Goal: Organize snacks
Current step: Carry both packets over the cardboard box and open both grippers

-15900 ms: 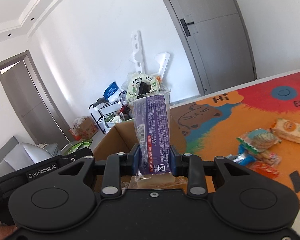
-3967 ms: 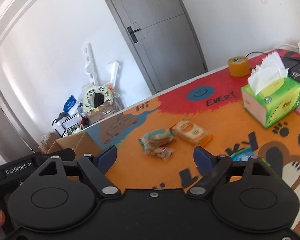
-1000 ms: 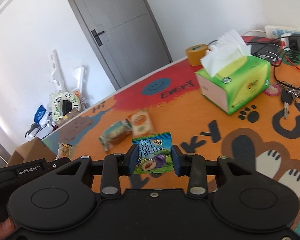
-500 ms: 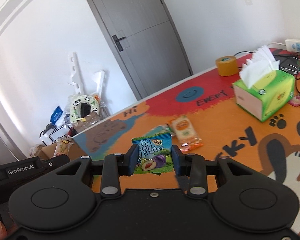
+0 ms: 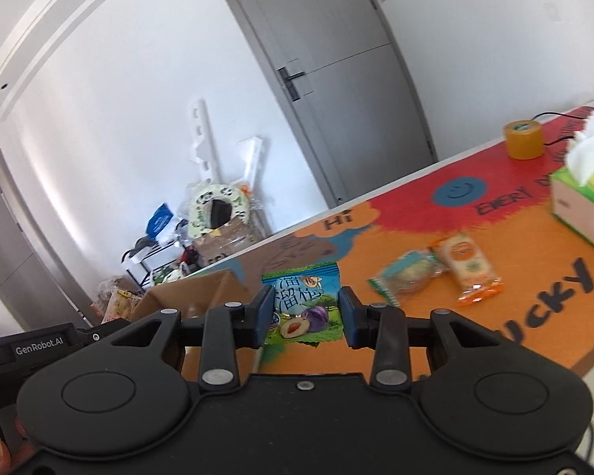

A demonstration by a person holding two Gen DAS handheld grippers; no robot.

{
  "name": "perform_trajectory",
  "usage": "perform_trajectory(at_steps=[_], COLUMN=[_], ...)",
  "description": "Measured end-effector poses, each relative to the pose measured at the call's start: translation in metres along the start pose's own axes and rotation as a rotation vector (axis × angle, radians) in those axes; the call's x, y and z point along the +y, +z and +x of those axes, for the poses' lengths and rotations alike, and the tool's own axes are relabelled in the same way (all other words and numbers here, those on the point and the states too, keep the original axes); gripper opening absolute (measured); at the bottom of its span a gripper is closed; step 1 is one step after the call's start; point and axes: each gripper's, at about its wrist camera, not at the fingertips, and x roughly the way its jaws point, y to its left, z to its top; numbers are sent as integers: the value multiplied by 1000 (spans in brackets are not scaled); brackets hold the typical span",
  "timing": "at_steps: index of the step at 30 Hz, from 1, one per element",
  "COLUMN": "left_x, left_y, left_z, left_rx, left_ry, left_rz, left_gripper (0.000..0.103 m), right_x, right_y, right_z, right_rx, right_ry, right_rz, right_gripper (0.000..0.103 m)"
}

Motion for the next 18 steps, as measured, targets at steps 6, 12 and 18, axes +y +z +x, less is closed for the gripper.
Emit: perform_trajectory(at_steps=[6, 12, 18], left_x=[25, 44, 61], left_y=[5, 2, 0], left_z=[-1, -2, 4], left_rx=[0, 28, 60], left_ry=[16, 36, 59], left_rz=[-31, -53, -73], left_gripper=[19, 19, 22], right_x=[29, 54, 71], right_y=[-1, 2, -4], right_z=[9, 19, 33], right_rx=[13, 20, 45], right_ry=[37, 68, 92], right_rz=[-48, -89, -114], right_gripper=[36, 36, 36])
